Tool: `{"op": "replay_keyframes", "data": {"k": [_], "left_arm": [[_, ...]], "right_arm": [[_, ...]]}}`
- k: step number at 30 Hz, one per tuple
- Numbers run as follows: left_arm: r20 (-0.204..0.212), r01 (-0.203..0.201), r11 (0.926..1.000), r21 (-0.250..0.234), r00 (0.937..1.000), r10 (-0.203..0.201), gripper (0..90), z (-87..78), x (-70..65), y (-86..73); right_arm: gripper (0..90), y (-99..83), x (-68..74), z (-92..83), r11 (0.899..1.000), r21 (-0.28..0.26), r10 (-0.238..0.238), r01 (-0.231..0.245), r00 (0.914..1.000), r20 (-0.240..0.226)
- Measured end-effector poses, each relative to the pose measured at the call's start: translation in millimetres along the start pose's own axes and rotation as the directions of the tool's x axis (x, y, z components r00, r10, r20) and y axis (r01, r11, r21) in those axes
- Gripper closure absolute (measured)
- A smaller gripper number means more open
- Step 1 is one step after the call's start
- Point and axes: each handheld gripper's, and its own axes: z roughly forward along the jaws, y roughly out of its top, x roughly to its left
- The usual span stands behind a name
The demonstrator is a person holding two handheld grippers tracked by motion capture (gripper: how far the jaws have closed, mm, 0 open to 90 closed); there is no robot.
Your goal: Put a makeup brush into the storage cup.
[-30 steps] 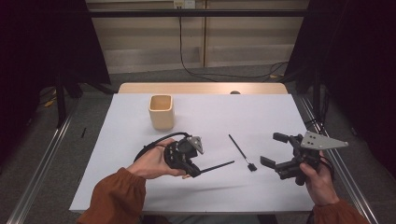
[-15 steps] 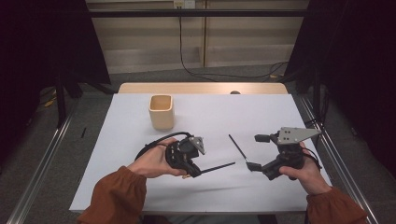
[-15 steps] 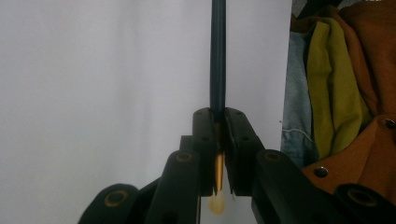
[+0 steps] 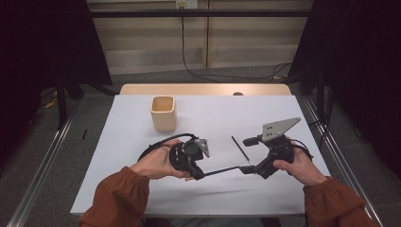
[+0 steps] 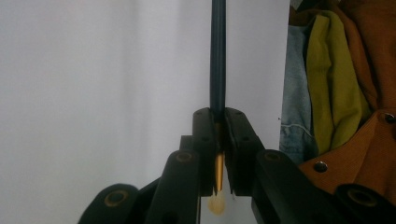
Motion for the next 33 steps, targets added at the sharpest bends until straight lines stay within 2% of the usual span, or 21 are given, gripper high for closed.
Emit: {"op": "replay_keyframes", "data": {"k": [5,7,12,13,14,16,19,21,22,23,25,26,28,29,31,33], "left_arm": [[0.005,-0.008,0.9999,0.015,1.0,0.007,83.9,0.7,0.7,0.8],[0.005,-0.003,0.9998,0.02,1.0,0.003,83.9,1.9,0.5,1.0],[0.009,-0.008,0.9992,0.039,0.9999,0.007,83.9,3.6,1.0,2.6],[0.008,0.008,0.9996,0.025,0.9999,-0.008,83.9,4.4,-0.2,2.7],[0.012,-0.01,0.9993,0.035,0.9999,0.009,83.9,3.6,0.6,3.1],[0.006,-0.006,0.9994,0.035,1.0,0.006,83.9,4.6,0.4,3.3],[0.006,-0.004,0.9991,0.042,1.0,0.003,83.9,4.5,0.6,3.4],[0.008,-0.005,0.9991,0.041,1.0,0.004,83.9,5.0,0.6,3.6],[0.015,-0.01,0.9988,0.047,0.9998,0.01,83.9,5.2,1.4,3.8],[0.006,0.007,0.9993,0.037,1.0,-0.007,83.9,6.7,-0.2,3.7],[0.011,-0.001,0.999,0.045,0.9999,0.001,83.9,7.0,-0.2,4.1],[0.016,-0.011,0.9984,0.056,0.9998,0.01,83.9,6.6,0.6,4.4],[0.012,0.006,0.9987,0.051,0.9999,-0.007,83.9,7.9,-0.2,4.1],[0.006,0.001,0.9988,0.049,1.0,-0.002,83.9,8.6,-0.2,4.0],[0.003,0.006,0.999,0.045,1.0,-0.006,83.9,9.3,-0.4,4.0],[0.013,0.001,0.9986,0.053,0.9999,-0.002,83.9,8.2,0.5,4.5]], "right_arm": [[5.4,6.6,-2.7,8.8,0.996,0.083,-0.022,0.025,0.9991,-0.036],[5.6,8.8,-2.5,12.4,0.992,0.115,-0.052,0.059,0.997,-0.057],[5.0,16.6,-0.2,21.0,0.97,0.217,-0.089,0.109,0.9911,-0.099],[5.0,18.3,-0.2,23.3,0.965,0.236,-0.093,0.116,0.9899,-0.107],[4.2,20.2,0.0,25.6,0.961,0.252,-0.09,0.114,0.9903,-0.106],[5.0,23.5,0.6,29.2,0.951,0.283,-0.098,0.125,0.9893,-0.108],[7.1,27.3,0.2,34.4,0.931,0.337,-0.106,0.141,0.9873,-0.118],[13.4,29.9,0.3,37.1,0.916,0.371,-0.115,0.154,0.9854,-0.125],[14.0,31.4,-0.2,38.4,0.912,0.379,-0.114,0.156,0.9849,-0.131],[14.4,32.7,-0.1,40.4,0.904,0.397,-0.113,0.158,0.9845,-0.134],[15.7,34.5,0.3,44.7,0.89,0.423,-0.123,0.167,0.984,-0.129],[17.6,35.0,0.4,47.0,0.88,0.441,-0.127,0.174,0.9828,-0.134],[20.3,35.3,-0.1,50.9,0.862,0.474,-0.12,0.177,0.9816,-0.148],[20.7,35.6,0.1,53.2,0.85,0.494,-0.119,0.181,0.9808,-0.154],[29.0,37.2,0.8,56.2,0.833,0.515,-0.122,0.202,0.9753,-0.184],[32.6,38.0,1.8,58.7,0.826,0.522,-0.125,0.211,0.9729,-0.194]]}}
